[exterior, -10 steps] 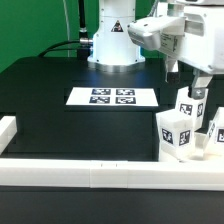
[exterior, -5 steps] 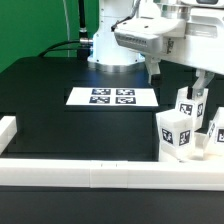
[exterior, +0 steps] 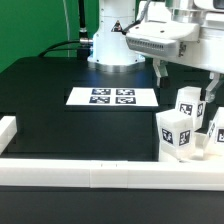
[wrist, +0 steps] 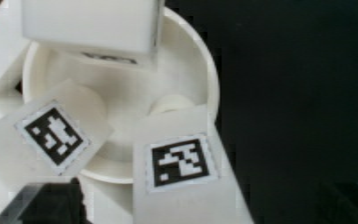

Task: Assemble stool

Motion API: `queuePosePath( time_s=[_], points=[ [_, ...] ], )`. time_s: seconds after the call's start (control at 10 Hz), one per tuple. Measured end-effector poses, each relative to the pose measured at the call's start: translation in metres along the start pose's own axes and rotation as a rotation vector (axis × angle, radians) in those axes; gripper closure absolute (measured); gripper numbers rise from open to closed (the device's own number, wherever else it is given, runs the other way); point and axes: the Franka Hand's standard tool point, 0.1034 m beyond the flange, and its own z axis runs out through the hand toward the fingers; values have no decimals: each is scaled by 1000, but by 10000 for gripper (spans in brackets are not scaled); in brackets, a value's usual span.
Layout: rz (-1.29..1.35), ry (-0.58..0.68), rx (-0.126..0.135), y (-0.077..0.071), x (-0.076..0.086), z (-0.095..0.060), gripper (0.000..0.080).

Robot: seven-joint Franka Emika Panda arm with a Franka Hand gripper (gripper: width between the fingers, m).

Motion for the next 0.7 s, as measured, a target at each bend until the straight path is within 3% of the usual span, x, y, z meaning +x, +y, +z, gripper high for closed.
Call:
queuePosePath(
  time_s=[0.7],
  points=[
    [45,15,14,-2,9,9,150]
  ],
)
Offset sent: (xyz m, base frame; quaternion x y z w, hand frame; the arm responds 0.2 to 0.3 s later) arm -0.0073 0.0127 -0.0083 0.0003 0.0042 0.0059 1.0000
